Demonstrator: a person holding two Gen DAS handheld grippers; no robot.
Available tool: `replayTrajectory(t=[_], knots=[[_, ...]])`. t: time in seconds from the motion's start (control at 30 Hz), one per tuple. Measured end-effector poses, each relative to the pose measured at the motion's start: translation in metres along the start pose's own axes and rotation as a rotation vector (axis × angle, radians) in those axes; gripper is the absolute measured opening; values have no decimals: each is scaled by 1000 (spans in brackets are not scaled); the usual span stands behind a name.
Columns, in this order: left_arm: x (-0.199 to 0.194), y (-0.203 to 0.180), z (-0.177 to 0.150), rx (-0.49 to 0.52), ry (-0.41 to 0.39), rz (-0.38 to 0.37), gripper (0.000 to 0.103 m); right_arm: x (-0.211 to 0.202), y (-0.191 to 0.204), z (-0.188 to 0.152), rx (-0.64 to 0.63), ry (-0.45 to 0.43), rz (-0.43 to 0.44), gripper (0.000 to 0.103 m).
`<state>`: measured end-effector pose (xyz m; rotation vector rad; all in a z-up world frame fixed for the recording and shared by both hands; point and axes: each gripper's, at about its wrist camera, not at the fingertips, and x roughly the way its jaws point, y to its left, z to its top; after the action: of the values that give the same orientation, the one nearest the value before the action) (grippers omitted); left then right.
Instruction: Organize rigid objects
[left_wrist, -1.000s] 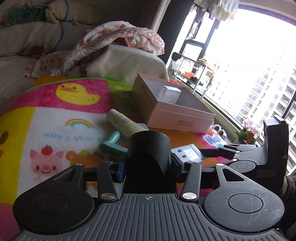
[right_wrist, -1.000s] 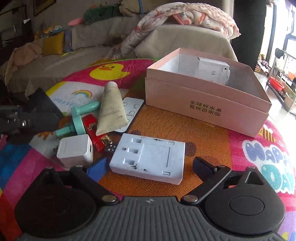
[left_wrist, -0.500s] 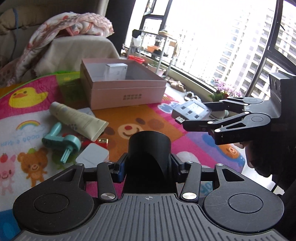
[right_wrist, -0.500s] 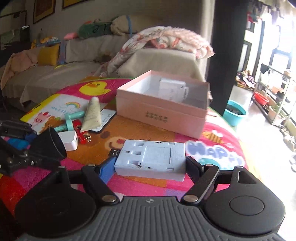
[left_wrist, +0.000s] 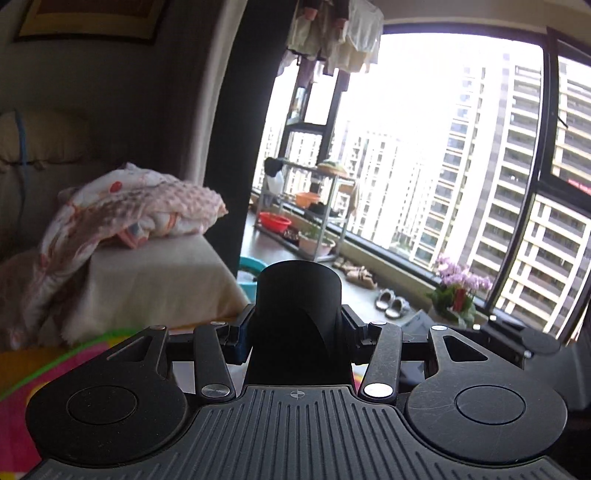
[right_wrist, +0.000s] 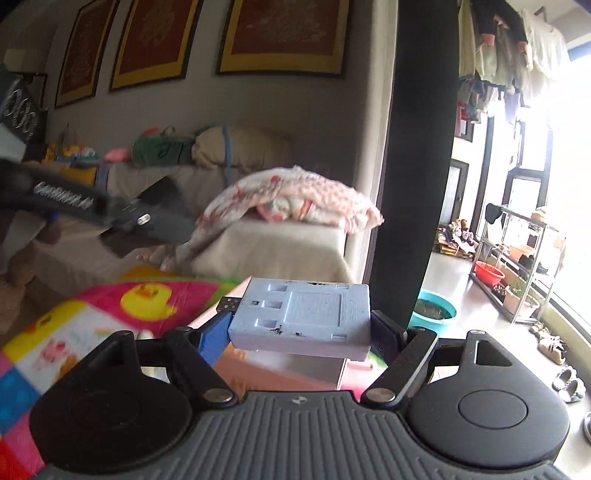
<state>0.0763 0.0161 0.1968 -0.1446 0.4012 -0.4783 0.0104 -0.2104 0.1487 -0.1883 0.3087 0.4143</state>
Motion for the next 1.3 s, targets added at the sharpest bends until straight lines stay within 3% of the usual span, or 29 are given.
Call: replayTrajectory(t=[0.07, 0.13, 0.2, 0.27, 0.43, 0.53, 0.6, 0.73, 0.97, 1.2, 1.3], knots=[[38, 13, 21, -38, 23, -9, 52, 16, -4, 14, 7, -52, -24, 80], [80, 26, 24, -82, 112, 33, 52, 38, -5, 23, 16, -75, -40, 97], [104, 35, 9, -70, 162, 87, 52, 57, -3, 24, 25, -30, -38, 98], [106, 42, -12, -54, 160, 110, 53, 62, 0, 12, 32, 5, -5, 98], [62, 71, -67, -115, 93, 116, 52, 61, 12, -50, -5, 79, -15, 98], [54, 76, -84, -106, 137, 97, 52, 69, 21, -78, -35, 152, -6, 98], [44, 78, -89, -129, 123, 109, 52, 75, 28, -87, -39, 186, 5, 98], [9, 80, -101, -177, 65, 119, 52, 69, 38, -88, 13, 195, 36, 98], [-69, 77, -145, -156, 12, 295, 52, 59, 52, -96, 55, 277, 166, 98], [-125, 91, -179, -241, 26, 366, 52, 46, 110, -98, -28, 302, 377, 97], [-134, 94, -182, -276, 3, 374, 52, 49, 135, -94, -68, 293, 405, 89]])
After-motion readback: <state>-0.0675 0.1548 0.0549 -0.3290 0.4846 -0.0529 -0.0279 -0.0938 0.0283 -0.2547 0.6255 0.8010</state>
